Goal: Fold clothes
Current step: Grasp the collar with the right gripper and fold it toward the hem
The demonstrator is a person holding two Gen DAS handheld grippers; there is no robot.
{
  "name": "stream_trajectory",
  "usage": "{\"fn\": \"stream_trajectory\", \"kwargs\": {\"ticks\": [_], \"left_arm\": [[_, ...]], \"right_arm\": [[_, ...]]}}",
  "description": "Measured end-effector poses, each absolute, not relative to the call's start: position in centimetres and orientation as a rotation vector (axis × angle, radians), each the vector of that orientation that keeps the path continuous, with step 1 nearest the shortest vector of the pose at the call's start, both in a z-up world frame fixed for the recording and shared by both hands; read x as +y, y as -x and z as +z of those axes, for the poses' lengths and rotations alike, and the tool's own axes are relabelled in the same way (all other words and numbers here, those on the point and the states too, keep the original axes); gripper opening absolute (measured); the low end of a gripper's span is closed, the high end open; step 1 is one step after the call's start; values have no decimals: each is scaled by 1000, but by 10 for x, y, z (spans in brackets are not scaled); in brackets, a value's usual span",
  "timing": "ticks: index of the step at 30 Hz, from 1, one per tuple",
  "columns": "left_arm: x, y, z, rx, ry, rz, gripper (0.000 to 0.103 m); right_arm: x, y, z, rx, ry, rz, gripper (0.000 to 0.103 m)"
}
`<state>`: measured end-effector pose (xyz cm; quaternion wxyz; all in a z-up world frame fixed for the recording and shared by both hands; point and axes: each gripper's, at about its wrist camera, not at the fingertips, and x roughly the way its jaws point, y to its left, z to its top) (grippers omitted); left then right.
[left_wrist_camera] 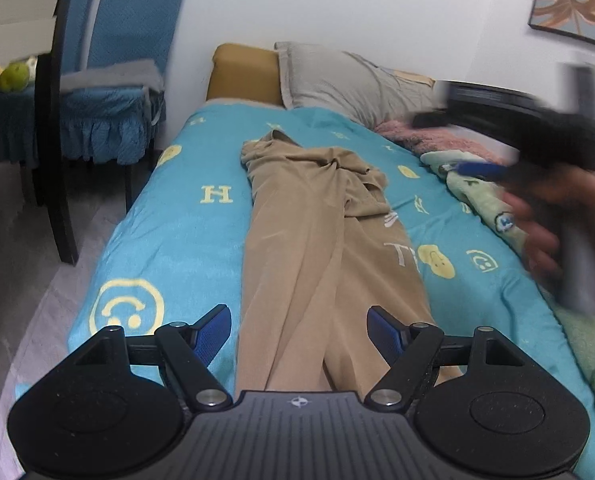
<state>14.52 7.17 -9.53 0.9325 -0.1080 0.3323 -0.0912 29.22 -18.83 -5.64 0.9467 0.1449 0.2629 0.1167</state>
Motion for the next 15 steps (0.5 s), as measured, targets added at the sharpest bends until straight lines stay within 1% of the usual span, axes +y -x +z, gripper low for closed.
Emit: {"fn": "stream_trajectory", "kwargs": {"ticks": [4,8,11,15], "left_arm": [[87,-140,-92,728,285,-177,77],[110,-128,-89,771,325,-125,77],[136,-117,-91,804,421,-75,77],[169,-96,-106,856,584,-8,77]], "right_arm": [[-201,-199,-48,589,-345,242,88],[-215,-131,-54,624,-354,260,88],[-229,-105,-68,675,-395,241,88],[-234,-99,-79,721,-439,216,89]]}}
